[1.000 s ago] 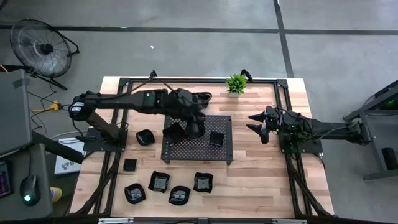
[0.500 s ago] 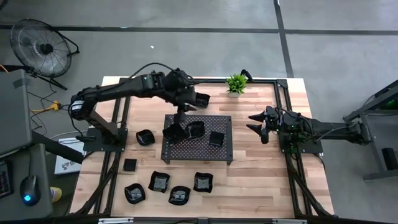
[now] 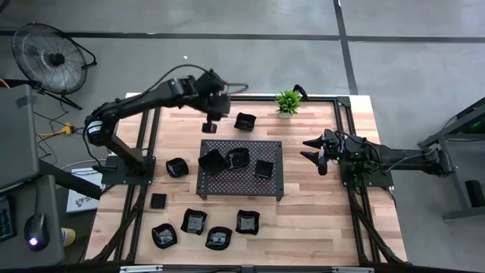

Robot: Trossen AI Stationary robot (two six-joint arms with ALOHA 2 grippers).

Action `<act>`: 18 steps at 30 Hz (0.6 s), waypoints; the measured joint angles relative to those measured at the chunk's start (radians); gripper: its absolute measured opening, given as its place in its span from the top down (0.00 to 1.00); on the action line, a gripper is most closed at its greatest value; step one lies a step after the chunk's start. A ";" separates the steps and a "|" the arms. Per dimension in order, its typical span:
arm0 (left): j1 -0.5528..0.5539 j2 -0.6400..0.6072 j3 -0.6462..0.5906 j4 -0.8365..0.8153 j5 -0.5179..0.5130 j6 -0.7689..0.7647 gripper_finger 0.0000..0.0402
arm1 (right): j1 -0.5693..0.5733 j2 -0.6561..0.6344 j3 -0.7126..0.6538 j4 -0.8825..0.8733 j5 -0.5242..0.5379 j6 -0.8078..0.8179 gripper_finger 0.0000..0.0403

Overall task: Pick & Place Mini shaped plates
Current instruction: Stack the top right distorted square plate on top of the distorted square plate on the shelf

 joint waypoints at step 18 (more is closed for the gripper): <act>0.211 0.189 0.001 0.101 0.197 -0.173 0.79 | 0.000 0.000 0.000 0.000 0.000 0.000 0.39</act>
